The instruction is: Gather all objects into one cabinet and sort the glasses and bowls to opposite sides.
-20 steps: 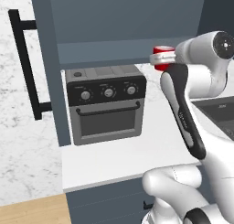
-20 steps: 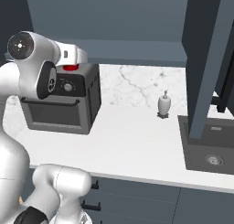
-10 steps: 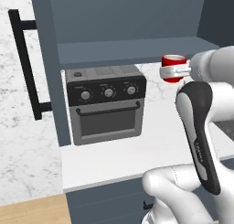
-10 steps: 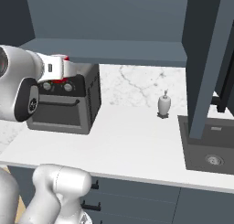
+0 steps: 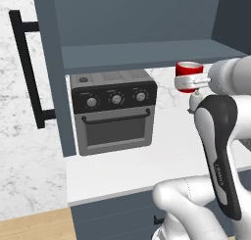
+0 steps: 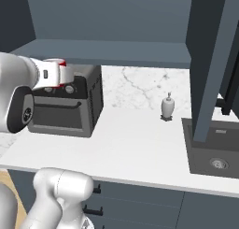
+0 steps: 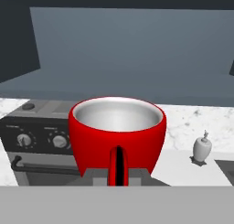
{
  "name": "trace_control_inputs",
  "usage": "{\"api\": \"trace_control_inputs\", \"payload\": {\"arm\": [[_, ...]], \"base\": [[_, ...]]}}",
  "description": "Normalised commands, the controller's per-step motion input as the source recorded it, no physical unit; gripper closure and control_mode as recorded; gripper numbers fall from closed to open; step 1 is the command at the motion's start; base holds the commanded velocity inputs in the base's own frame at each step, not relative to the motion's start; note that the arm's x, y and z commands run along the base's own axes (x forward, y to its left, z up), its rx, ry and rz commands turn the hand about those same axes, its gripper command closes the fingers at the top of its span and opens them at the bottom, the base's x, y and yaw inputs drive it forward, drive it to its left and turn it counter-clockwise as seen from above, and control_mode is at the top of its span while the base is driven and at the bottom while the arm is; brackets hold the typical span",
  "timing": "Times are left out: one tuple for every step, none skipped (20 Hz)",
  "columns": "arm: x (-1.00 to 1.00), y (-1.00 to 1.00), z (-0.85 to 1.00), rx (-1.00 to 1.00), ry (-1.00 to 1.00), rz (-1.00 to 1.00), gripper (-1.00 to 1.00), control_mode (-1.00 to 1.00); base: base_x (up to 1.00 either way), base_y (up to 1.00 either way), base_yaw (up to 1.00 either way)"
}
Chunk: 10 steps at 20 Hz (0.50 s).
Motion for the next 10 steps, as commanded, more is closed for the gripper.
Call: {"api": "trace_control_inputs", "payload": {"arm": [[-0.23, 0.0, 0.0, 0.0, 0.0, 0.0, 1.0, -1.0], [-0.25, 0.0, 0.0, 0.0, 0.0, -0.01, 1.0, -1.0], [-0.25, 0.0, 0.0, 0.0, 0.0, -0.02, 1.0, -1.0], [-0.26, 0.0, 0.0, 0.0, 0.0, -0.03, 1.0, -1.0], [-0.29, 0.0, 0.0, 0.0, 0.0, -0.02, 1.0, -1.0], [-0.31, 0.0, 0.0, 0.0, 0.0, -0.01, 1.0, -1.0], [-0.32, 0.0, 0.0, 0.0, 0.0, -0.01, 1.0, -1.0], [-0.32, 0.0, 0.0, 0.0, 0.0, -0.02, 1.0, -1.0], [-0.37, 0.0, 0.0, 0.0, 0.0, -0.02, 1.0, -1.0], [-0.54, 0.0, 0.0, 0.0, 0.0, -0.02, 1.0, -1.0]], "base": [[0.0, 0.0, 0.0], [0.0, 0.0, 0.0], [0.0, 0.0, 0.0], [0.0, 0.0, 0.0], [0.0, 0.0, 0.0], [0.0, 0.0, 0.0], [0.0, 0.0, 0.0], [0.0, 0.0, 0.0], [0.0, 0.0, 0.0], [0.0, 0.0, 0.0]]}}
